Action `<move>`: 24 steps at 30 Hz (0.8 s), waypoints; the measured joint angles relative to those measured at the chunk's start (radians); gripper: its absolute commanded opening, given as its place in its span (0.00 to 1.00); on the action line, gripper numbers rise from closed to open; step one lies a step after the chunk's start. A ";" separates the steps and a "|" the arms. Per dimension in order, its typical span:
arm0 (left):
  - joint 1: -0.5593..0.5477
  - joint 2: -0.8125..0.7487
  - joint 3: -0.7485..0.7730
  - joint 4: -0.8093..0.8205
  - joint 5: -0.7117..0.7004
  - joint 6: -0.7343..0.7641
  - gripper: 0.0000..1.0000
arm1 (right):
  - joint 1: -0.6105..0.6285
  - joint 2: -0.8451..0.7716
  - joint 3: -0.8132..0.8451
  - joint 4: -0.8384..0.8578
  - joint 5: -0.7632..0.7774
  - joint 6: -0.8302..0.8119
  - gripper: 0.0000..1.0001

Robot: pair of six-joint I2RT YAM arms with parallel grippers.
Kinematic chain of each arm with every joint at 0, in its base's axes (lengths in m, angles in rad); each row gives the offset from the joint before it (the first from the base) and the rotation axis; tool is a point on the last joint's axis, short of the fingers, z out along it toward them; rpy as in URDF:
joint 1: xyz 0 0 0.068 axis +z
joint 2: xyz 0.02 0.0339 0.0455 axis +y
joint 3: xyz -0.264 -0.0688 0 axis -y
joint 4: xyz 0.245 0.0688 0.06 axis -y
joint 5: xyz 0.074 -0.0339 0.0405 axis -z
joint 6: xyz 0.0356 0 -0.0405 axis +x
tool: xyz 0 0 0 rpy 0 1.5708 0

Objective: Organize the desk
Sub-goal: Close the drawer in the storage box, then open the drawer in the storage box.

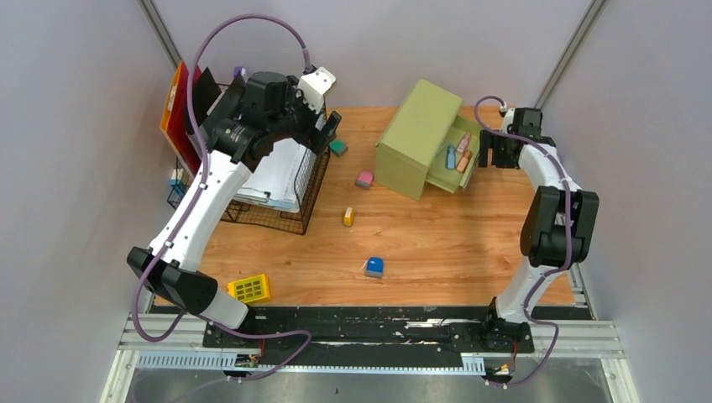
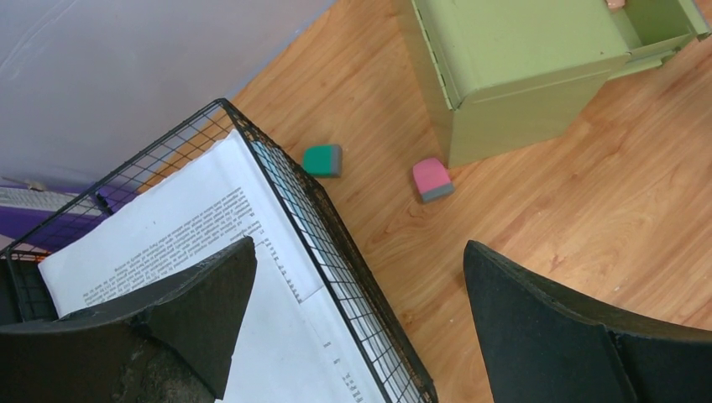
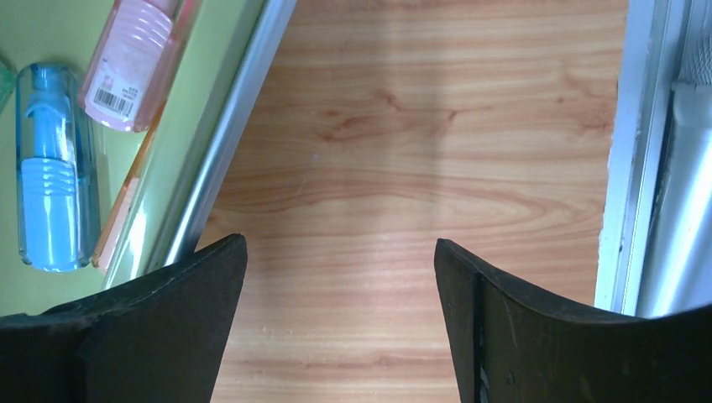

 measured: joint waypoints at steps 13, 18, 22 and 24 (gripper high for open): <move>0.000 -0.001 -0.133 0.072 0.002 0.002 1.00 | 0.150 0.111 0.203 0.007 -0.306 0.071 0.89; 0.000 0.058 -0.095 0.115 0.012 -0.008 1.00 | 0.125 0.134 0.216 0.015 -0.394 0.124 0.89; -0.001 0.175 0.005 0.136 0.028 -0.054 1.00 | 0.097 0.141 0.210 0.020 -0.413 0.193 0.85; -0.001 0.245 0.069 0.150 0.040 -0.098 1.00 | 0.071 0.141 0.199 0.043 -0.451 0.249 0.82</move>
